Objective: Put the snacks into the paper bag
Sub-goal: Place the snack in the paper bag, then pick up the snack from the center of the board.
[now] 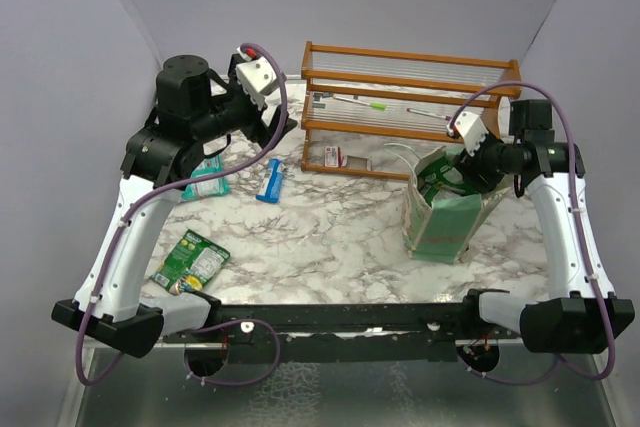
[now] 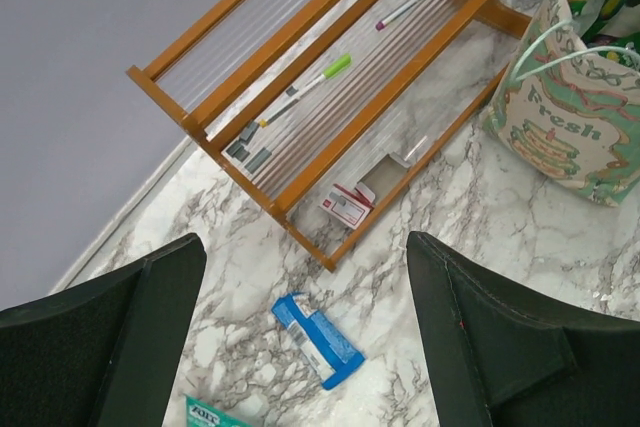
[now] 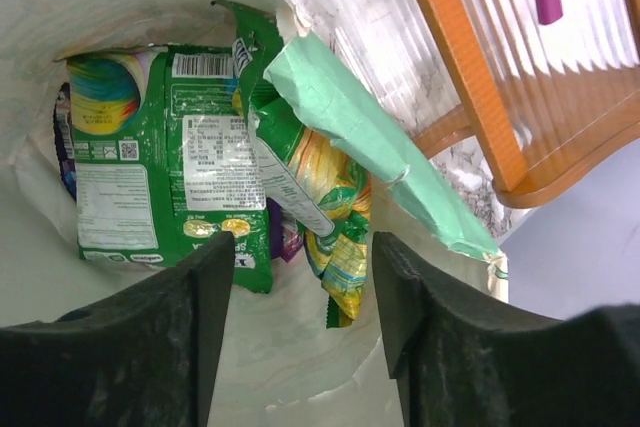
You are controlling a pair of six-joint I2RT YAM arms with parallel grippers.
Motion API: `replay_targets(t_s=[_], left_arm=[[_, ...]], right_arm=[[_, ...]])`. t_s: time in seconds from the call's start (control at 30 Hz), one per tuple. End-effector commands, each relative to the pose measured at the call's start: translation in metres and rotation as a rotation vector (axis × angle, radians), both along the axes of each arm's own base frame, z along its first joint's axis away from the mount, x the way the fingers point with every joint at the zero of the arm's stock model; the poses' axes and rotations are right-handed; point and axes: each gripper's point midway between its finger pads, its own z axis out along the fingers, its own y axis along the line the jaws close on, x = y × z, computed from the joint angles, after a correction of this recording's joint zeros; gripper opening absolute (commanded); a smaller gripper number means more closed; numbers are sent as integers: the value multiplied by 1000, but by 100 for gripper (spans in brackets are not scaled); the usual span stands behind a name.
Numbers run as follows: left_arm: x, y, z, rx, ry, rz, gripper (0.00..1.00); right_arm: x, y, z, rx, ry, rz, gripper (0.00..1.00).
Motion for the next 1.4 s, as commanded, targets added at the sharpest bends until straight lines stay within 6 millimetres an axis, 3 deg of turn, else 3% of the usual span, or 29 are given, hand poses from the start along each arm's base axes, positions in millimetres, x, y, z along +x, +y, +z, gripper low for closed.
replay_targets(t_s=[0.0, 0.3, 0.57, 0.7, 0.73, 0.83, 1.1, 1.37], left_arm=[[0, 9, -3, -9, 3, 28, 85], [31, 54, -41, 20, 88, 291, 88], [44, 92, -82, 77, 170, 473, 91], [50, 113, -106, 113, 195, 547, 93], [51, 119, -122, 131, 222, 559, 93], [55, 140, -143, 154, 258, 611, 95], [69, 220, -191, 113, 393, 740, 99], [76, 298, -253, 36, 583, 805, 99]], right_arm=[[0, 15, 24, 76, -32, 10, 60], [-7, 46, 72, 278, -58, 5, 72], [-14, 76, 118, 461, -85, 60, 75], [-15, 84, 121, 502, -94, 93, 79], [-14, 84, 120, 506, -95, 93, 80], [-16, 85, 119, 510, -101, 94, 84], [-26, 86, 125, 512, -144, 105, 97], [-32, 88, 125, 529, -147, 110, 98]])
